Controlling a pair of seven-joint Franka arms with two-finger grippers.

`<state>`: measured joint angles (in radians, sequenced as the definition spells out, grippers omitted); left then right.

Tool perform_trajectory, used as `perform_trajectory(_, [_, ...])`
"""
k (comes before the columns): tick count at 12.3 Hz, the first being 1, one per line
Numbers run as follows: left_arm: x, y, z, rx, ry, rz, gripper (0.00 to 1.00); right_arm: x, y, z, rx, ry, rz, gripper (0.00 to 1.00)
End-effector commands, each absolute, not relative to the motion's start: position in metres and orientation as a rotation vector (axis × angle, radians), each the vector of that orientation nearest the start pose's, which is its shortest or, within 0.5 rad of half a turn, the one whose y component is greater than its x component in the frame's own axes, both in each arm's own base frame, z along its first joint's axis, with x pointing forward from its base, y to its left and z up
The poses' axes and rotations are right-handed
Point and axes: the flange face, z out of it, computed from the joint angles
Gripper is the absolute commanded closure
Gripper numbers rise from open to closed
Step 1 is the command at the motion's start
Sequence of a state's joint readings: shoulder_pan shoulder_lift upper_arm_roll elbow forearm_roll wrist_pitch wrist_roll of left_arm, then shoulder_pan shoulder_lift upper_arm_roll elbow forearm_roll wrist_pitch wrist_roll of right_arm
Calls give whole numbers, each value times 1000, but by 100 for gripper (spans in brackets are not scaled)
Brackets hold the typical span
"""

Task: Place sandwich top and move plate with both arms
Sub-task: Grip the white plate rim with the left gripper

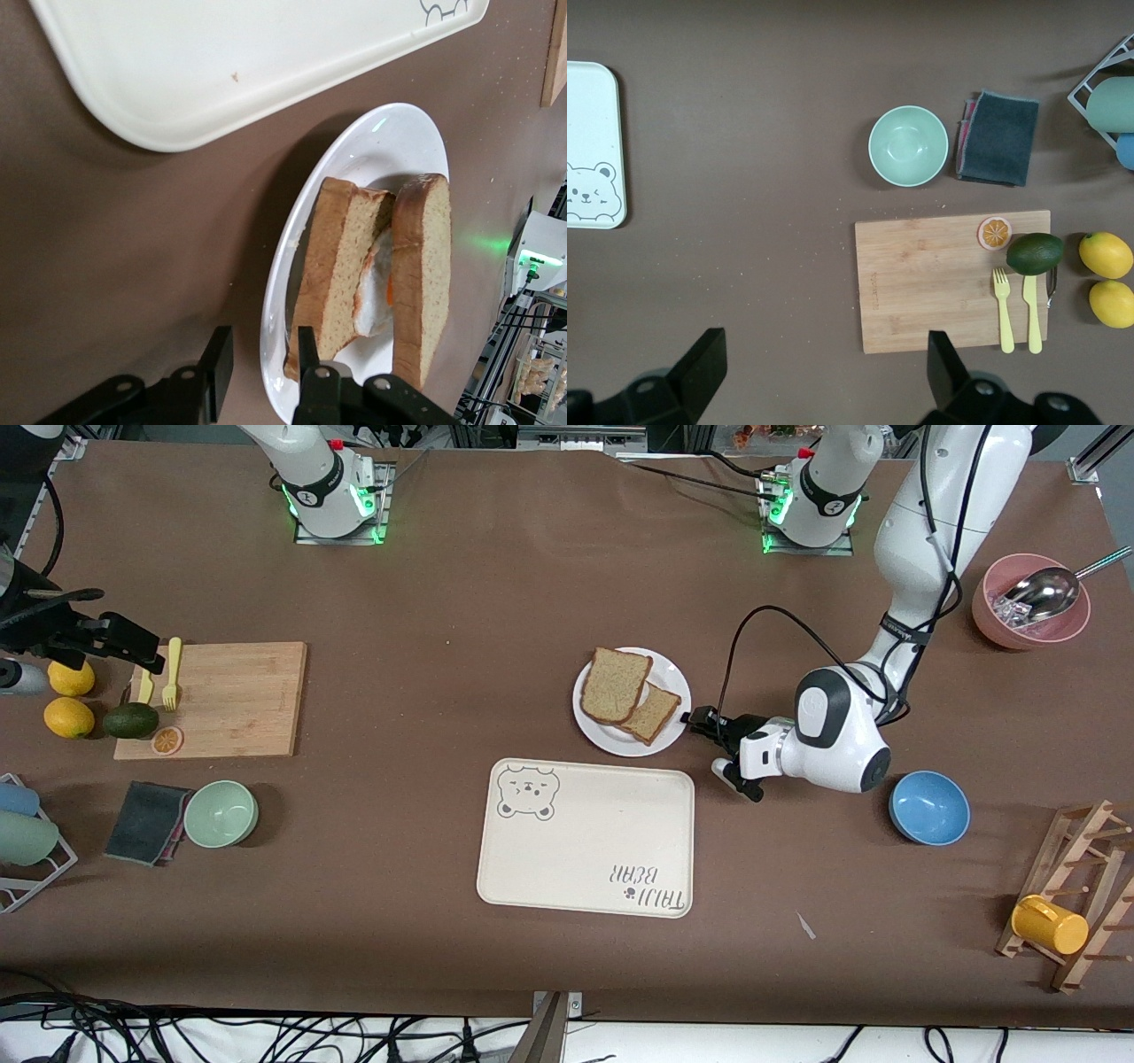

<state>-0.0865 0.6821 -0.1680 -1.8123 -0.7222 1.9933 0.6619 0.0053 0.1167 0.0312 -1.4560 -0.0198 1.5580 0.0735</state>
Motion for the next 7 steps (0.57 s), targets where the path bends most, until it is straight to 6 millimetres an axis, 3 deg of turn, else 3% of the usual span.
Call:
perform_trajectory(1, [566, -190, 144, 2247, -497, -346, 67, 593, 21, 603, -3165, 63, 31, 0])
perform_trajectory(5, [560, -192, 134, 2256, -506, -337, 83, 592, 22, 604, -3168, 61, 29, 0])
perform_trajectory(6, [559, -191, 133, 2258, -505, -336, 96, 592, 23, 604, -3173, 56, 28, 0])
perform_trajectory(7, [559, -191, 133, 2258, -505, -336, 100, 592, 23, 604, -3168, 54, 29, 0])
